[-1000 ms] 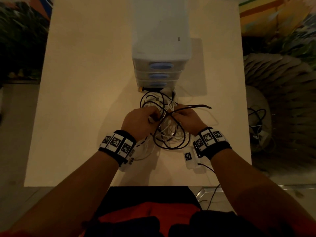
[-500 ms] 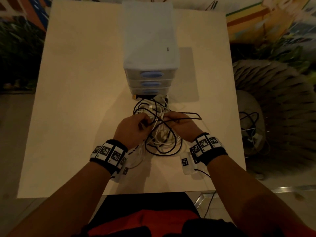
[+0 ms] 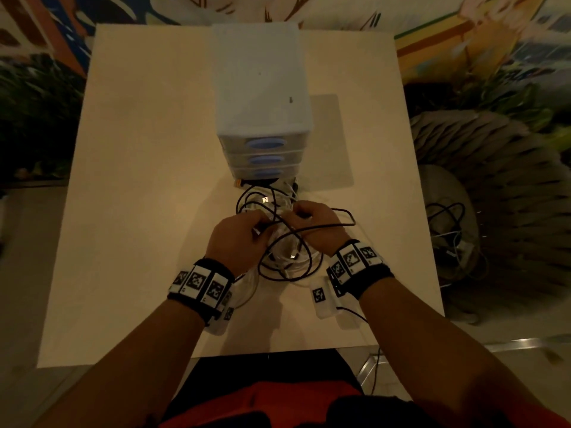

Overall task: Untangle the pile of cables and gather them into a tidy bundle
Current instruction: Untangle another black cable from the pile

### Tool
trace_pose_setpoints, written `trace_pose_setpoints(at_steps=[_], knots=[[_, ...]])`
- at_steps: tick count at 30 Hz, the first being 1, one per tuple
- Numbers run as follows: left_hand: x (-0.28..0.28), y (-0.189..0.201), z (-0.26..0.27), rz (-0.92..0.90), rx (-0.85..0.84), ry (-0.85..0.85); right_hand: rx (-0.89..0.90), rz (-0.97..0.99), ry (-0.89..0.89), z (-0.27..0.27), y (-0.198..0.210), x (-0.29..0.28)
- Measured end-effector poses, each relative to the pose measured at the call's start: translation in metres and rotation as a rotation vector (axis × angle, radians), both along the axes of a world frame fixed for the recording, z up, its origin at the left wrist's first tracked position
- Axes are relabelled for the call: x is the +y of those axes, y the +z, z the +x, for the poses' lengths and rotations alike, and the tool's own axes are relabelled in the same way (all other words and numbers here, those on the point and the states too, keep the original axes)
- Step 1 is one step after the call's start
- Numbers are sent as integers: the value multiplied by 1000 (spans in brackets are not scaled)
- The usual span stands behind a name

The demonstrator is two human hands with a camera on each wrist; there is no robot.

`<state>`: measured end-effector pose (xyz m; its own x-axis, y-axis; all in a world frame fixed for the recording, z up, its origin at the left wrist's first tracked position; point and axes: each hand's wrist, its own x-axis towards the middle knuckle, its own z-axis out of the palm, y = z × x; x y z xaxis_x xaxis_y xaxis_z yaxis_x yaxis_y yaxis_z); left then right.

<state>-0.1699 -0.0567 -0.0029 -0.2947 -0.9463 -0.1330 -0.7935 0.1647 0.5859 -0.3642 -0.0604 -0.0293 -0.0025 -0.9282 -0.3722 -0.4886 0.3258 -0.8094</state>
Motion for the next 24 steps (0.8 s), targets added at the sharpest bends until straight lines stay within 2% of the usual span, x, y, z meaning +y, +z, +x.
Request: trace_pose_setpoints(at_steps=[3,5,8,11,15,19,21,24], knots=[[3,-3,10,28,44,48,45,-79,-129,-12,-3,0],[7,-3,17,37,82,48,74,-72,-148,-18,-3,0],[9,-7,23,35,118,67,86,-20,-143,-23,-2,1],[10,-8,26,118,141,80,104,-31,-122,-28,-8,-1],[14,-4,32,135,94,64,46,-44,-111,-27,-7,-1],[11,4,39,150,45,83,-17,-63,-27,-25,-2,4],[7,13,44,117,-39,152,-30,-70,-6,-25,-2,5],[0,42,41,-108,-34,290,-19,-82,-14,-23,-3,7]])
